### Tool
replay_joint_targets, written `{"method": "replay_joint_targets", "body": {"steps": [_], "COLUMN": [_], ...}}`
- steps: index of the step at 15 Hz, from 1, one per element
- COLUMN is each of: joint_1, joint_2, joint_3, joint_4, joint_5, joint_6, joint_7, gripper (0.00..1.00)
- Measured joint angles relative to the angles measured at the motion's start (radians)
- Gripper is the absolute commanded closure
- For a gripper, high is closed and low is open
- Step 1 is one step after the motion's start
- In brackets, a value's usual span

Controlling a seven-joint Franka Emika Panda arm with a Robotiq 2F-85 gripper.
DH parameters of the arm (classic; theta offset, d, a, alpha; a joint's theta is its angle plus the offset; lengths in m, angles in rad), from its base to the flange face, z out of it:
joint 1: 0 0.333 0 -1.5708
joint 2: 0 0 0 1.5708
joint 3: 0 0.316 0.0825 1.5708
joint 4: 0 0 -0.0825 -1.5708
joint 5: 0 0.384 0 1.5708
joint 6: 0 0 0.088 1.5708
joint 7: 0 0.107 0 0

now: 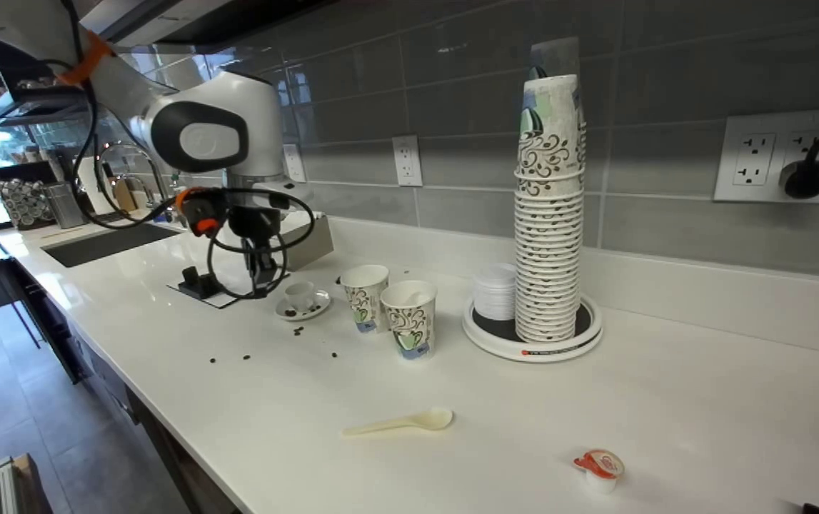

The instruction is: Push the tea cup handle from the right to the left

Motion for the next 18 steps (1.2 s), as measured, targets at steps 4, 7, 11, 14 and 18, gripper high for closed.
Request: {"method": "replay_joint_targets", "body": {"steps": [4, 7, 11, 14, 18], "joint_1": [-0.003, -0.003, -0.002, 0.001, 0.002], "joint_2": [0.054, 0.055, 0.056, 0.074, 0.121], "joint_3": [-0.007, -0.007, -0.007, -0.004, -0.001], "joint_4": [0.043, 0.045, 0.045, 0.051, 0.077], "joint_5": [0.006, 0.007, 0.006, 0.008, 0.036], "joint_6": [0.007, 0.007, 0.007, 0.008, 0.01], "joint_7": [-0.032, -0.033, -0.033, -0.035, -0.053], "gripper": [0.99, 0.99, 1.0, 1.0, 1.0]}}
